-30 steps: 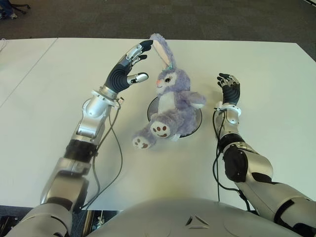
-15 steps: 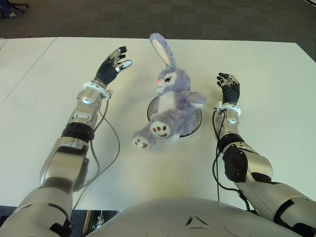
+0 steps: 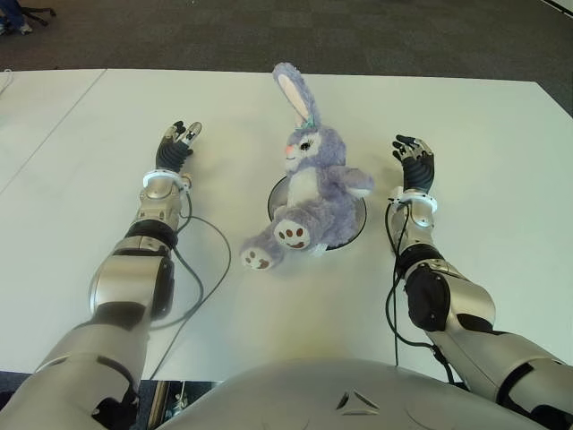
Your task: Put the doll into the plate.
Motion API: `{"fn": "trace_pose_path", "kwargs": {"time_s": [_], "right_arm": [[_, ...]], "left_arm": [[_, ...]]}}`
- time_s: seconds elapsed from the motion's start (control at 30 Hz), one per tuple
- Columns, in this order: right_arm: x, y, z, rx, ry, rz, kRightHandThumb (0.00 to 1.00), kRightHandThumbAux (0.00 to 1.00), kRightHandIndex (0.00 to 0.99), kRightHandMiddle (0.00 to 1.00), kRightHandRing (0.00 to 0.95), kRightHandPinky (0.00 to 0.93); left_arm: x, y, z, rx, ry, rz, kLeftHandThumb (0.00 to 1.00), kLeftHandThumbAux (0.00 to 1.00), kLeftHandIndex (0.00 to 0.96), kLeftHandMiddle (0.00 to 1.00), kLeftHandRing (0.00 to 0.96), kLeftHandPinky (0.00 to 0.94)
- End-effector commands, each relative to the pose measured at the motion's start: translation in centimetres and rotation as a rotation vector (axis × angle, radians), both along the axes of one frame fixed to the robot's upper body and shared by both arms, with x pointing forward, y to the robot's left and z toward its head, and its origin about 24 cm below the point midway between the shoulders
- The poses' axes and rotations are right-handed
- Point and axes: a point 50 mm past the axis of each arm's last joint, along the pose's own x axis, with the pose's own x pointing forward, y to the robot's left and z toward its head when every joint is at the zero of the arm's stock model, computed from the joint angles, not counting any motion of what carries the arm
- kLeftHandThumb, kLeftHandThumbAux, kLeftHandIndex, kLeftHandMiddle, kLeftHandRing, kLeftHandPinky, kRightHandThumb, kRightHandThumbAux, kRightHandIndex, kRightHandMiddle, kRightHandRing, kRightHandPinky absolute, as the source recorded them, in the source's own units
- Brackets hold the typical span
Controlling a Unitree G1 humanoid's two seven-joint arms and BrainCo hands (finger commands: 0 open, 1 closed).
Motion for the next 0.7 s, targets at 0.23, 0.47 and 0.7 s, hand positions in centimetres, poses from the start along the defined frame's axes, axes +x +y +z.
{"fn": "trace_pose_path", "kwargs": {"time_s": [0.23, 0.47, 0.7], "right_arm": [[-8.6, 1.1, -10.4, 0.181, 0.475, -0.043, 0.712, 0.737, 0.400, 0.308, 0.276, 0.211], [-8.7, 1.1, -10.4, 0.176, 0.475, -0.045, 0.713, 0.737, 0.400, 0.316, 0.276, 0.182], [-8.8, 1.0, -10.4, 0.174, 0.474, -0.043, 0.712, 0.737, 0.400, 0.321, 0.277, 0.198]], "left_arm": [[-4.7, -4.9, -7.6, -0.175, 0.217, 0.013, 0.000, 0.455, 0.000, 0.000, 0.000, 0.000], [-5.5, -6.9, -8.3, -0.195, 0.178, -0.002, 0.000, 0.449, 0.000, 0.000, 0.000, 0.000], [-6.8, -9.1, -9.3, -0.239, 0.150, -0.018, 0.000, 0.434, 0.000, 0.000, 0.000, 0.000]]}}
